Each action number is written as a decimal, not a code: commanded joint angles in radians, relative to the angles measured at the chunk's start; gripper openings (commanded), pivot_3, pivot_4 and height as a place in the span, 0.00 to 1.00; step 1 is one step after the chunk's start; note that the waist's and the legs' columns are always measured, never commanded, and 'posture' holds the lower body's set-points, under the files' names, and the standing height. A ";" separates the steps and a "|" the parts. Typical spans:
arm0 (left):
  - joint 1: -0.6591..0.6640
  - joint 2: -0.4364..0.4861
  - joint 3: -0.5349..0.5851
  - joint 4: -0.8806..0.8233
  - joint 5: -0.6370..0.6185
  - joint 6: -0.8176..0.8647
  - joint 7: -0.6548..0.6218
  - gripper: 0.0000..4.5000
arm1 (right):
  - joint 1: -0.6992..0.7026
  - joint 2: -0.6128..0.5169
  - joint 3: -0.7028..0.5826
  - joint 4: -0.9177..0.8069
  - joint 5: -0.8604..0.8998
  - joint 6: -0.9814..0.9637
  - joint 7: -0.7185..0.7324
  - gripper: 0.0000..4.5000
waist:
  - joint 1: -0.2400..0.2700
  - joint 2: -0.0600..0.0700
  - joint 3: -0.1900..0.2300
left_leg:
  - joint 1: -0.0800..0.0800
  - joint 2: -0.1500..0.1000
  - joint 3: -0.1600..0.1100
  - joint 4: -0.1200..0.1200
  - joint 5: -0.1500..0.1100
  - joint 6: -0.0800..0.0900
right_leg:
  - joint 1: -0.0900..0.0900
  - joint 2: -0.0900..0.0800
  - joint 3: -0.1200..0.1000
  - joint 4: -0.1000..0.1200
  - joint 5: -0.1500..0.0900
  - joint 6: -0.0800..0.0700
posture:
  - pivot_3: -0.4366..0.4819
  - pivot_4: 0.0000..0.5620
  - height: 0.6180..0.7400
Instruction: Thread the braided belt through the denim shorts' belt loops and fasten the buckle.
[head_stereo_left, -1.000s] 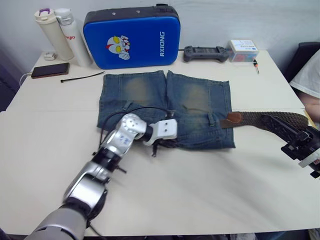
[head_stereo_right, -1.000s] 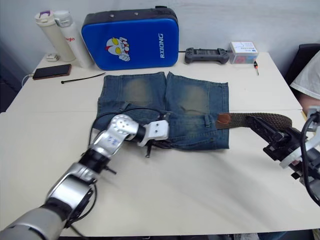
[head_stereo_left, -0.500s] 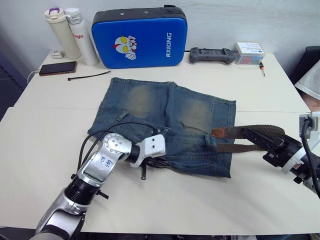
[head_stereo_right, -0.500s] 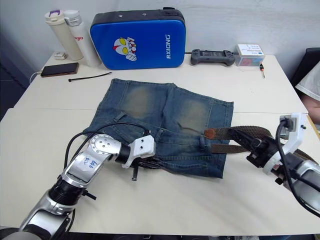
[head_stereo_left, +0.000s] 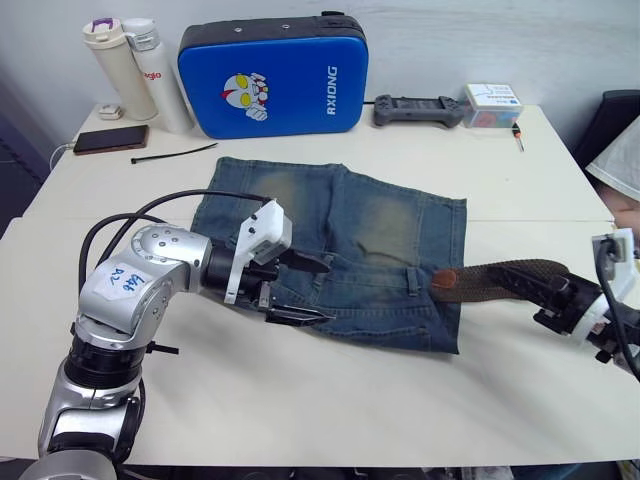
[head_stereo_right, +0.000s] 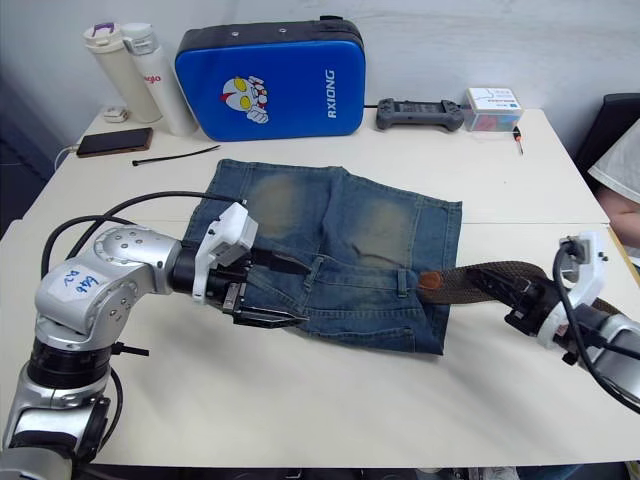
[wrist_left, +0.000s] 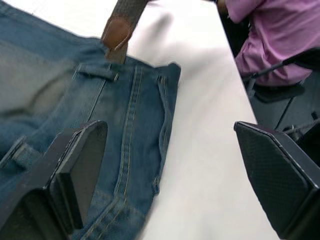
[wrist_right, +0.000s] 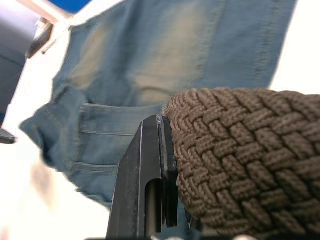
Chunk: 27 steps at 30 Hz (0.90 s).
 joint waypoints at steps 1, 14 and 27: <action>0.008 0.014 0.017 -0.039 -0.029 0.003 0.050 1.00 | -0.075 -0.019 0.037 0.078 -0.058 0.048 0.069 0.00 | -0.002 0.000 0.000 | 0.000 0.000 0.000 0.000 0.000 0.000 | 0.000 0.000 0.000 0.000 0.000 0.000 | 0.48 0.27 1.00; 0.103 0.069 0.043 -0.040 -0.041 -0.026 0.182 1.00 | -0.295 -0.004 0.050 0.203 -0.047 0.167 0.109 0.00 | -0.004 0.000 0.000 | -0.001 0.000 0.000 0.000 0.000 0.000 | -0.001 0.000 0.000 0.004 0.000 0.000 | 0.48 0.27 1.00; 0.139 0.123 0.033 -0.060 -0.044 -0.105 0.199 1.00 | -0.284 0.076 0.095 0.208 -0.143 0.214 0.092 0.00 | 0.001 0.001 0.000 | -0.001 0.000 0.000 0.000 0.000 0.000 | -0.001 -0.001 0.000 0.003 0.000 0.000 | 0.48 0.27 1.00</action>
